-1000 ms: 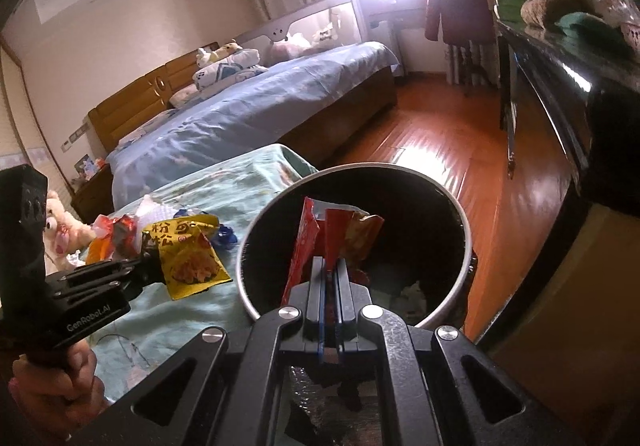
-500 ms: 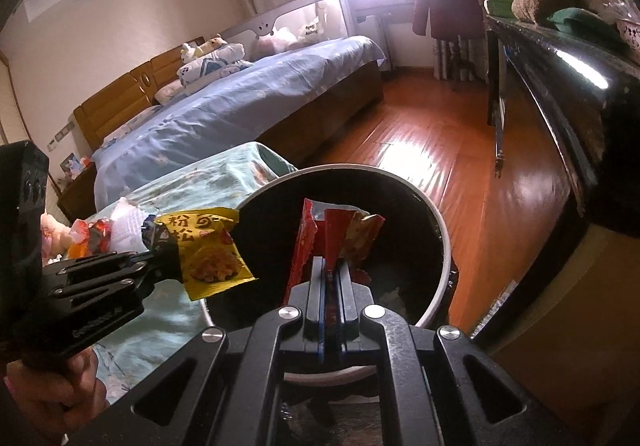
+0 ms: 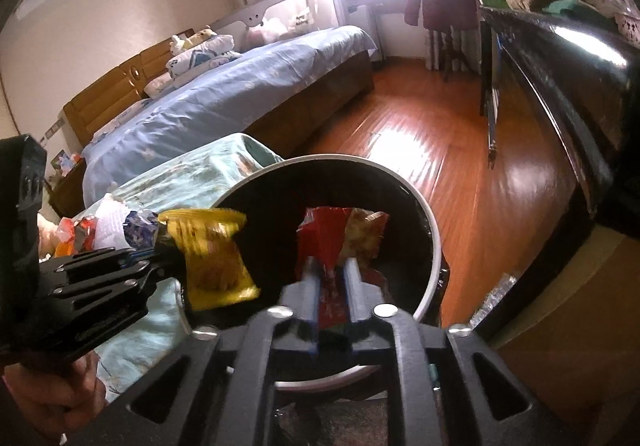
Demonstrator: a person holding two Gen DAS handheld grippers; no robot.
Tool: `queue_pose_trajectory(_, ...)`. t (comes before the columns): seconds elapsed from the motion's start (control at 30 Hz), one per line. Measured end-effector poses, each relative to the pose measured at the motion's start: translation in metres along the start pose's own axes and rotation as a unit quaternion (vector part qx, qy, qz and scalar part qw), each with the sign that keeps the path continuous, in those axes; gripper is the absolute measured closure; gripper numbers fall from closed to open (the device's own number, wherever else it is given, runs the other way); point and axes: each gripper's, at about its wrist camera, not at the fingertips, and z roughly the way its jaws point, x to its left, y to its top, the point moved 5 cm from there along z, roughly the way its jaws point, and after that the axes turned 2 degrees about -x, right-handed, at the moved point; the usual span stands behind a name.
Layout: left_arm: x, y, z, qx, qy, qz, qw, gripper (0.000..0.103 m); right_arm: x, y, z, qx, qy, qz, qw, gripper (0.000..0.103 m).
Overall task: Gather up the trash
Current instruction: 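Open both grippers to drop the packet and wrapper into the bin, then grasp the blue snack bag with the right gripper while the left gripper grasps the red juice carton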
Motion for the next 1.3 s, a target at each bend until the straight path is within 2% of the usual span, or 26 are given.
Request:
queue_pose_trajectory(0.03,0.001,0.0,-0.002,-0.007,0.001,-0.001,1.0,0.05,-0.001,0.0,0.001,0.002,0.003,0.003,1.0,0.061)
queue_pose_trajectory(0.07,0.002,0.0,-0.005,-0.012,0.003,-0.001,0.9999,0.05,0.0,0.0,0.001,0.001,0.006,0.005,1.0,0.051)
queue_pose_trajectory(0.3,0.022,-0.016,-0.023,-0.02,0.016,-0.024,0.9994,0.049,0.011,-0.003,-0.004,-0.002,0.015,-0.006,1.0,0.05)
queue_pose_trajectory(0.57,0.068,-0.05,-0.055,-0.036,0.055,-0.078,0.9947,0.043,0.032,-0.006,-0.01,-0.005,0.033,-0.016,0.999,0.038)
queue_pose_trajectory(0.83,0.118,-0.085,-0.086,-0.042,0.095,-0.134,0.9856,0.041,0.072,-0.007,-0.015,-0.012,0.072,-0.037,0.997,0.026)
queue_pose_trajectory(1.1,0.167,-0.112,-0.109,-0.043,0.13,-0.185,0.9732,0.036,0.119,-0.017,-0.005,0.005,0.117,-0.071,0.991,0.017)
queue_pose_trajectory(1.3,0.192,-0.119,-0.119,-0.048,0.16,-0.212,0.963,0.034,0.15,-0.022,0.008,0.02,0.141,-0.108,0.984,0.016)
